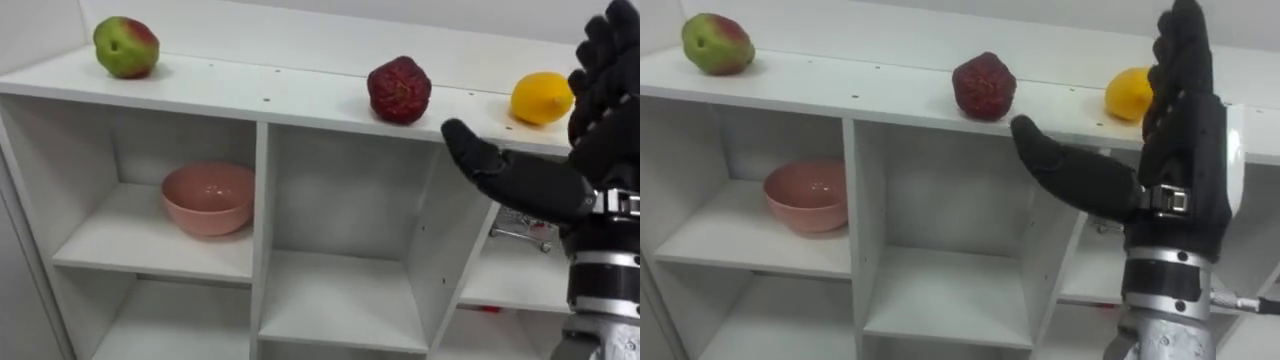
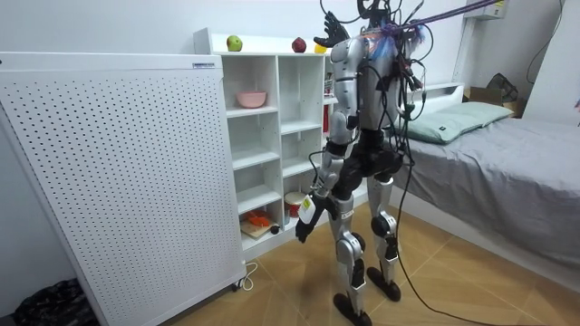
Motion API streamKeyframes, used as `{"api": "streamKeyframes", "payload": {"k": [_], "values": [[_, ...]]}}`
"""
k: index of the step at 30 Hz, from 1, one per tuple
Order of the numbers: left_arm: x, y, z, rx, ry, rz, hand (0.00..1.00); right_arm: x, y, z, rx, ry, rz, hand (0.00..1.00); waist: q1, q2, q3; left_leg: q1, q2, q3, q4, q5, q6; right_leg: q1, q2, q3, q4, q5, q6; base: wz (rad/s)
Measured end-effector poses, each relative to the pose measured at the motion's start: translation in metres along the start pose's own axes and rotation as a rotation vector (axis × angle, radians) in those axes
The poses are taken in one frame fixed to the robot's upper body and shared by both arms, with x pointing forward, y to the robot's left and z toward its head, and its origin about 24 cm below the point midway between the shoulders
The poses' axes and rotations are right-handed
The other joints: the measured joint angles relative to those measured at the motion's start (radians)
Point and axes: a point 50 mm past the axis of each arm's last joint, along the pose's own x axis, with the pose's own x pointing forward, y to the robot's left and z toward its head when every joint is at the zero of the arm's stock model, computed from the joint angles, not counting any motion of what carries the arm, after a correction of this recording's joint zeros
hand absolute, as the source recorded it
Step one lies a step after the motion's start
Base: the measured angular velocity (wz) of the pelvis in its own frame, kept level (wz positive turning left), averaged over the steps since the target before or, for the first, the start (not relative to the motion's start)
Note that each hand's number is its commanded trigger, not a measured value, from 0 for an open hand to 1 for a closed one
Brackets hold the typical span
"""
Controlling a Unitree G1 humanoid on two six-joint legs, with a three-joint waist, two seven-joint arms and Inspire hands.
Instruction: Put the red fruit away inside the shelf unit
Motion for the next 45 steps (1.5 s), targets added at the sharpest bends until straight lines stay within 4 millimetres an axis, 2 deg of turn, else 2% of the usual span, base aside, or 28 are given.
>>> {"api": "streamKeyframes", "payload": {"k": [7, 9, 11, 15, 21, 24, 26, 28, 34, 45], "values": [[0.0, 0.0, 0.0, -0.001, 0.001, 0.002, 0.0, -0.009, 0.001, -0.008, -0.017, 0.047, 0.05, 0.0, -0.002, 0.013, 0.006, -0.006, 0.0, 0.002, 0.01, 0.0, 0.0, 0.006, 0.001, -0.001, -0.016, 0.008, -0.002, 0.01], [0.0, -0.001, 0.001, -0.003, -0.001, 0.001, 0.0, -0.012, 0.0, -0.014, -0.029, 0.08, 0.059, 0.0, -0.002, 0.021, 0.0037, -0.009, 0.0, 0.005, 0.011, 0.001, -0.001, 0.003, 0.001, 0.0, -0.015, 0.01, -0.004, -0.04], [0.0, 0.0, 0.003, -0.003, -0.005, 0.003, 0.0, -0.017, -0.002, -0.027, -0.055, 0.136, 0.077, 0.0, -0.006, 0.029, -0.0019, -0.017, 0.001, 0.006, 0.017, 0.002, -0.002, -0.004, 0.001, 0.0, -0.013, 0.013, -0.006, -0.02], [0.001, 0.001, 0.006, -0.005, -0.018, 0.008, 0.0, -0.019, -0.002, -0.036, -0.068, 0.179, 0.099, 0.0, -0.006, 0.03, -0.0057, -0.032, 0.001, 0.005, 0.016, 0.013, -0.004, -0.018, 0.001, -0.001, -0.013, 0.021, -0.008, 0.0], [0.001, 0.002, 0.006, -0.004, -0.016, 0.009, 0.0, -0.02, 0.001, -0.037, -0.062, 0.183, 0.145, 0.0, 0.002, 0.016, -0.0111, -0.028, 0.002, 0.004, 0.015, 0.015, -0.005, -0.015, 0.002, -0.001, -0.013, 0.023, -0.01, 0.0], [0.0, 0.001, 0.005, -0.003, -0.014, 0.009, 0.0, -0.02, 0.001, -0.037, -0.051, 0.188, 0.146, 0.0, 0.012, 0.004, -0.0075, -0.02, 0.002, 0.002, 0.014, 0.015, -0.005, -0.007, 0.002, -0.003, -0.014, 0.023, -0.009, 0.02], [0.001, 0.002, 0.005, -0.004, -0.014, 0.01, 0.0, -0.02, 0.0, -0.037, -0.042, 0.195, 0.144, 0.0, 0.014, -0.005, -0.0022, -0.018, 0.001, -0.005, 0.015, 0.015, -0.005, 0.0, 0.001, -0.01, -0.015, 0.023, -0.009, 0.1], [0.0, 0.002, 0.005, -0.004, -0.013, 0.009, 0.0, -0.018, 0.001, -0.037, -0.036, 0.19, 0.152, 0.0, 0.016, -0.013, -0.0039, -0.021, 0.001, -0.009, 0.016, 0.015, -0.005, 0.0, 0.0, -0.015, -0.014, 0.023, -0.009, 0.06], [0.001, 0.004, 0.004, 0.02, -0.009, 0.008, 0.0, -0.006, 0.005, -0.03, -0.041, 0.143, 0.2, 0.0, 0.016, -0.011, -0.003, -0.026, 0.0, -0.019, 0.016, 0.017, -0.006, -0.001, -0.001, -0.029, -0.015, 0.023, -0.009, 0.06], [0.0, 0.006, -0.002, 0.06, 0.0, 0.014, 0.0, 0.011, -0.005, -0.024, -0.088, 0.092, 0.173, 0.0, 0.021, -0.004, -0.0018, -0.018, 0.001, -0.02, 0.014, 0.017, -0.006, 0.006, -0.001, -0.032, -0.015, 0.023, -0.009, 0.0]]}}
